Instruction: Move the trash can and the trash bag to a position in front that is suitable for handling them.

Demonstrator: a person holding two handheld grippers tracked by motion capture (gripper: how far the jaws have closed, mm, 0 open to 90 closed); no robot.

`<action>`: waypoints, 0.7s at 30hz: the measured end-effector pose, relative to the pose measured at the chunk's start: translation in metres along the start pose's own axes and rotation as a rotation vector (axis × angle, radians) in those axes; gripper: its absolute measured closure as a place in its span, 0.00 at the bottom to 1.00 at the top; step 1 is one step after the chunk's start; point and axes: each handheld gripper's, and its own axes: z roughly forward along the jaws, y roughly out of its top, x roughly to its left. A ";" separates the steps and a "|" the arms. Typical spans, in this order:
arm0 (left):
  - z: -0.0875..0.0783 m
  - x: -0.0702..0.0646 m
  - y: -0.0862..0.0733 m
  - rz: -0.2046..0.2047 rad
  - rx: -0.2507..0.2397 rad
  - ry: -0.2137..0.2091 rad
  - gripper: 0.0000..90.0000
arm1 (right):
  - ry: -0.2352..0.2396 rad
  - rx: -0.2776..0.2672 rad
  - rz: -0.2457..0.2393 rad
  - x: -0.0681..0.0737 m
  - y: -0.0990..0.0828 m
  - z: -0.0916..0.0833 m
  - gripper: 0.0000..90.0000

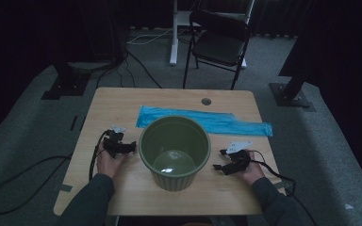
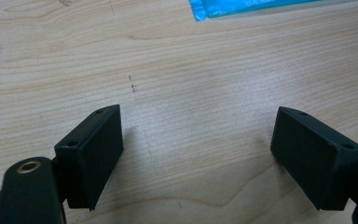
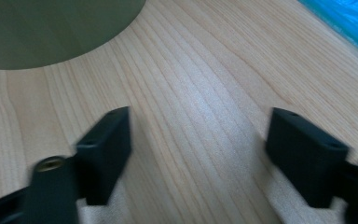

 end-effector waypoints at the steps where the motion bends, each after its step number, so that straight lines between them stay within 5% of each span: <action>1: -0.001 -0.001 0.000 -0.001 0.003 0.001 0.21 | -0.004 0.006 0.002 0.000 0.001 -0.001 0.36; 6: -0.006 -0.005 0.000 0.042 0.001 -0.040 0.42 | -0.024 0.054 0.033 0.004 0.007 -0.004 0.57; 7: -0.008 -0.006 0.000 0.043 0.011 -0.046 0.51 | -0.019 0.089 0.082 0.006 0.013 -0.005 0.61; 8: -0.009 -0.007 0.000 0.051 0.017 -0.049 0.55 | -0.018 0.088 0.082 0.007 0.014 -0.005 0.62; 13: -0.016 -0.015 0.000 0.098 0.038 -0.154 0.57 | -0.004 0.054 0.067 0.019 0.028 -0.008 0.65; 21: -0.055 -0.039 -0.002 0.209 -0.050 -0.318 0.59 | 0.013 -0.023 0.050 0.032 0.043 -0.015 0.66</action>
